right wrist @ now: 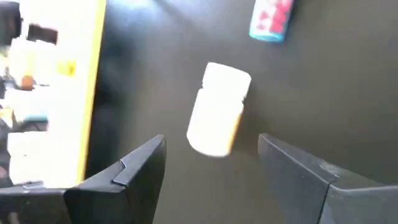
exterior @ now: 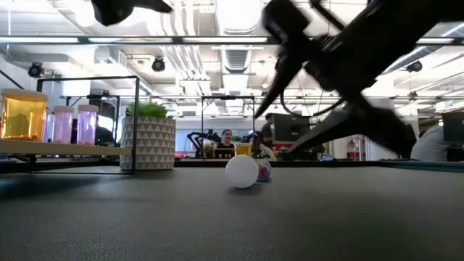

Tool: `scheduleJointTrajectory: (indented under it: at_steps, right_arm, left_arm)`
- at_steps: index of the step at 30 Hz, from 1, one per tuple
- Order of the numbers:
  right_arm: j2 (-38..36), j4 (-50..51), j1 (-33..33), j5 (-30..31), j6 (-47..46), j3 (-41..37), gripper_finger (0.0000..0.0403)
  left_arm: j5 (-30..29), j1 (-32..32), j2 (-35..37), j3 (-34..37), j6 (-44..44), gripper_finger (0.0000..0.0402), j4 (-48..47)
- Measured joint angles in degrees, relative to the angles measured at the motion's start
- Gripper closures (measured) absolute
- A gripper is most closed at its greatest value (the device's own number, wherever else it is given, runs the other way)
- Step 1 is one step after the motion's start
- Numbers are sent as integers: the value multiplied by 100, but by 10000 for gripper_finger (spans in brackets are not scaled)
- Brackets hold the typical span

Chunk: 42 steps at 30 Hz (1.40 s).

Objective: Pick and place medicine bottles onto shelf by color
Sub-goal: Put the white plastic pill bottle on the shelf aligned with the other white pill bottles

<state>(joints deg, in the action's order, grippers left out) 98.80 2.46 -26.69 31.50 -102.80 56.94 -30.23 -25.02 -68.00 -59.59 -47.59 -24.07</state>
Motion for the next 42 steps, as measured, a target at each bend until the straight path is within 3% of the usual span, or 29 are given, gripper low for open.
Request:
scheduleJointTrajectory:
  at_steps: [4,8,20,27,36,42]
  right_arm:
    - [301,-108,97,20,-399,72,158]
    - [626,357,188,-108,-505,629,158]
    - [1812,3637,511,-763,-282,2964,163]
    - [2209,3923,595,-816,337,3622,198]
    - [2221,4087,695,-810,672,3714,243]
    - [2083,4089,650,-789,1195,3721,251]
  left_arm:
    - [23,-4,368,6,414,185,-123]
    - [70,-4,598,4,785,185,-99]
    - [150,-10,1008,4,1246,185,-422]
    - [155,-10,1042,11,1245,185,-704]
    - [153,-10,1041,11,1241,185,-696]
    - [153,-10,1041,61,1236,185,-689]
